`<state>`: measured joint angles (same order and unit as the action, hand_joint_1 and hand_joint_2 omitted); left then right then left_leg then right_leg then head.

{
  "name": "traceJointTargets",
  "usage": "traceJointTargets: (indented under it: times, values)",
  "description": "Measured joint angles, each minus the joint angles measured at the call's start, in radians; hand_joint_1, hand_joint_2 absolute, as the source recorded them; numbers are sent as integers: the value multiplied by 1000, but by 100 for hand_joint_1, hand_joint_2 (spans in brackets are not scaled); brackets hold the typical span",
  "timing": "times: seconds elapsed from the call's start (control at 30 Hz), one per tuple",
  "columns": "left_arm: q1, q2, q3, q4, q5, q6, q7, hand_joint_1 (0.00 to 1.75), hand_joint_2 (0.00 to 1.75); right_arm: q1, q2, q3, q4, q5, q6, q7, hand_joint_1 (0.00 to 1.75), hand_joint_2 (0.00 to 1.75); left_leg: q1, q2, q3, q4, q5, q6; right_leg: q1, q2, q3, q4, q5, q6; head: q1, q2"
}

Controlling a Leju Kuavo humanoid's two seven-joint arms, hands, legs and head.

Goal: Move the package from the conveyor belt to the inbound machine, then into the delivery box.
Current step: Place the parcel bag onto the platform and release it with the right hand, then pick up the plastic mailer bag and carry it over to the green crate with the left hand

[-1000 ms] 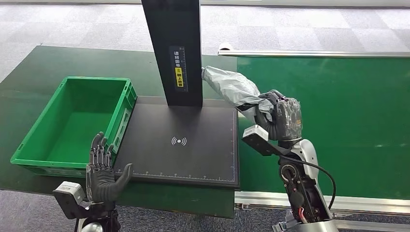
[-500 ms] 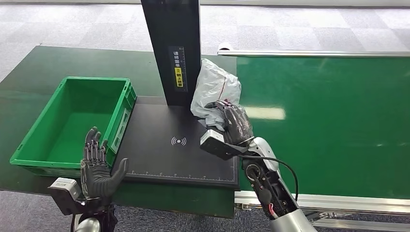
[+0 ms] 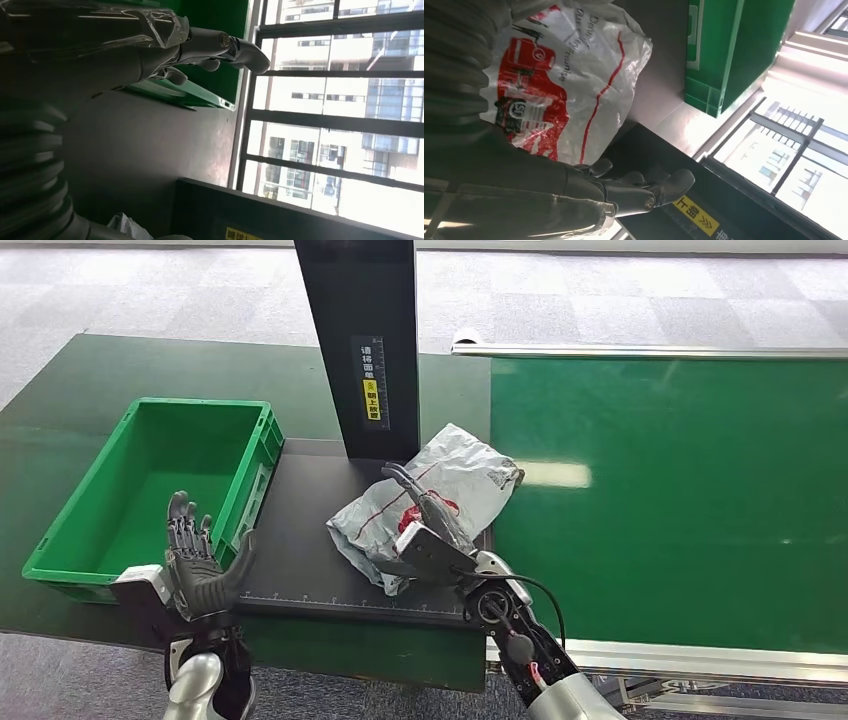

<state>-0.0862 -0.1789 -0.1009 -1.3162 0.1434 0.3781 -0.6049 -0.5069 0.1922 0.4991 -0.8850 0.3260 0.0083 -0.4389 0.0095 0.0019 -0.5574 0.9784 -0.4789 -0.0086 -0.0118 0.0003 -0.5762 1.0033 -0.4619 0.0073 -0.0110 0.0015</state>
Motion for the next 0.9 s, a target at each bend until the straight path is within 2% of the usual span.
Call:
traceJointTargets:
  times: [0.17,0.3,0.47,0.67,0.77,0.9]
  values:
    - [-23,-4,-11,15,-113,-71,38,0,175,30,-21,-16,-73,-75,-6,-5,0,175,0,1,0,0,0,0,0,0,-1,0,0,0,0,0]
    - [-23,-5,-44,15,-255,-92,74,0,175,98,-56,-74,-196,-134,-38,-33,0,175,0,-1,-1,0,0,0,0,-1,-1,0,0,0,0,0]
    - [-24,-5,-113,25,-441,-80,104,0,175,204,-93,-181,-347,-168,-73,-59,0,175,0,0,-1,0,-1,0,-1,-1,-1,0,0,0,0,0]
    - [-31,-6,-156,45,-485,-68,110,0,175,264,-113,-243,-427,-172,-79,-66,0,175,0,1,-1,0,-1,0,0,0,-2,0,0,0,0,0]
    - [-55,-10,-185,86,-626,-4,170,0,175,287,-115,-273,-451,-196,-94,-77,0,175,0,0,0,0,0,0,0,0,-1,0,0,0,0,0]
    - [-140,-46,-238,258,-877,124,276,0,175,330,-111,-329,-492,-238,-96,-105,0,175,-1,-1,0,0,0,0,-1,-1,0,0,0,0,0,0]
